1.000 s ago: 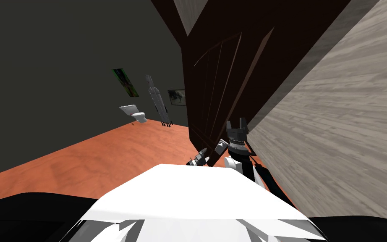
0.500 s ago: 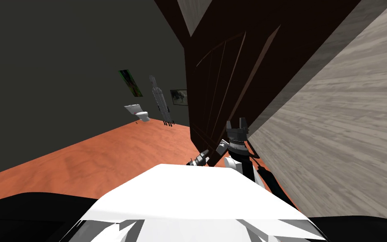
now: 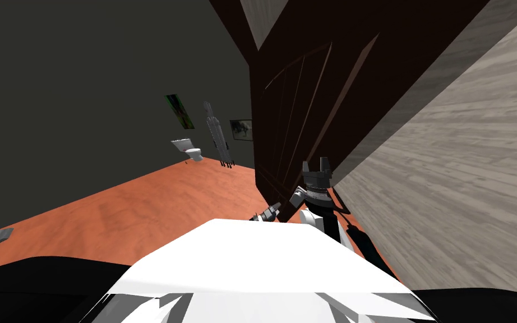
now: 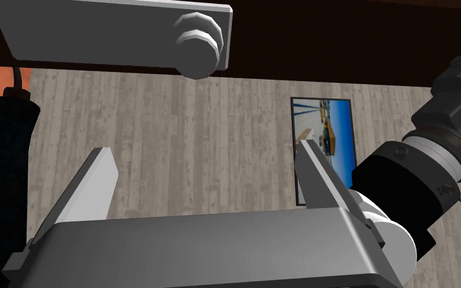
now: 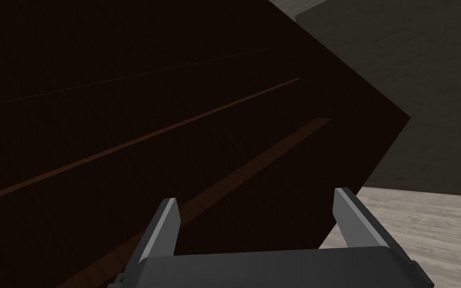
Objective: Push the door open
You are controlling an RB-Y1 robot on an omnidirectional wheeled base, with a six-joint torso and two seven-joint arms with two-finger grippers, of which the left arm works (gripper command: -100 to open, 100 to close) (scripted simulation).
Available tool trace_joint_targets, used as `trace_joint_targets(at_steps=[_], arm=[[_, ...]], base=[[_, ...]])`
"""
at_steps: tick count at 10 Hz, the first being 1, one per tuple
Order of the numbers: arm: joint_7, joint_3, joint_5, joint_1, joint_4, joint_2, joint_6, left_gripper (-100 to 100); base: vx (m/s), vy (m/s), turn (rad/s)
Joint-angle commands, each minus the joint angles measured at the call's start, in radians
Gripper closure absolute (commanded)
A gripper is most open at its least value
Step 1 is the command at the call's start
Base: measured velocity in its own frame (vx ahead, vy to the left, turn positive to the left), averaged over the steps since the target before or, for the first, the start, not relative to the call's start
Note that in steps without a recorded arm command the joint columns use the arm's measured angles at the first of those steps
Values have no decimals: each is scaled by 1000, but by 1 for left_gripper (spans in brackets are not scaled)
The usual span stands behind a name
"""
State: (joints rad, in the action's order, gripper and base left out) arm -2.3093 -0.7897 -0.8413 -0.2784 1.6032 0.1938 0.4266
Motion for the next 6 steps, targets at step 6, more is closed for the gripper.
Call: trace_joint_targets(at_steps=[6], arm=[[-50,1,-25,3,-10,-8,4,-100]], base=[[51,-71,12]])
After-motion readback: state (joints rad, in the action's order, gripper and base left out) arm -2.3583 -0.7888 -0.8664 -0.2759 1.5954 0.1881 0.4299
